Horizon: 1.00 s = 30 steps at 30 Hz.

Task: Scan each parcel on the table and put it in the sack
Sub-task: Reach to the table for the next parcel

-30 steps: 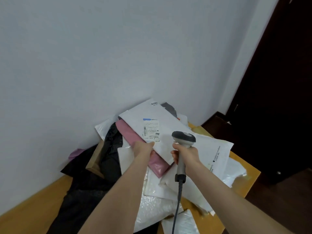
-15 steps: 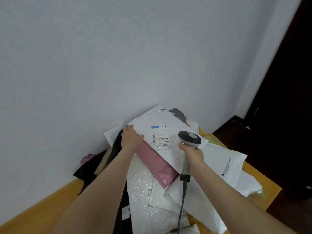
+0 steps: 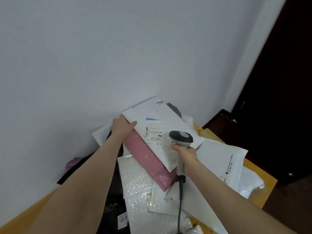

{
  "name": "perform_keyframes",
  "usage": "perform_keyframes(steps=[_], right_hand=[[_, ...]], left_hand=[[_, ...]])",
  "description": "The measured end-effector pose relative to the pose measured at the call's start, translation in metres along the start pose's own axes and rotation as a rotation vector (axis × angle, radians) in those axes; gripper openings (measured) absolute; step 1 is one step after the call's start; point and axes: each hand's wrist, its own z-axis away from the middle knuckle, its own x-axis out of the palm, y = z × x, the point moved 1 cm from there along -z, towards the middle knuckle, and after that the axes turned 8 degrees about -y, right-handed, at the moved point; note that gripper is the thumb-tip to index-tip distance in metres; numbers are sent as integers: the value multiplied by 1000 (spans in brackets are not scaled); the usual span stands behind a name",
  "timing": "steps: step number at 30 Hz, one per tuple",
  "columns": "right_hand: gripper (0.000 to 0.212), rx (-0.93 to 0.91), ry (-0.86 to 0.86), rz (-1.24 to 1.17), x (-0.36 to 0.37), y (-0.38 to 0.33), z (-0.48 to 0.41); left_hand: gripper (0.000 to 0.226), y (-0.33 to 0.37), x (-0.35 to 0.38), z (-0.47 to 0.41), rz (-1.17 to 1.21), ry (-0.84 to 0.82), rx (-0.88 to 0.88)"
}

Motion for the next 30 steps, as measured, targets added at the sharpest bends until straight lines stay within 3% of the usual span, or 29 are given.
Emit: perform_keyframes(steps=[6,11,17,23,28,30], right_hand=[[28,-39,50,33,5,5,-3],[31,-53,21,121,14,13,-10],[23,-37,11,140,12,11,-14],[21,-74,51,89,19,7,4],[21,-83,-63,142,35,13,44],[20,-94,-118,170,44,18,62]], left_hand=[[71,-10,-9,-10,215,78,-45],[46,1,14,-22,613,-23,-121],[12,7,25,-13,867,-77,-195],[19,-3,-11,36,1027,-75,-54],[10,-29,-33,100,996,-235,-96],[11,-38,-33,126,1007,-206,-125]])
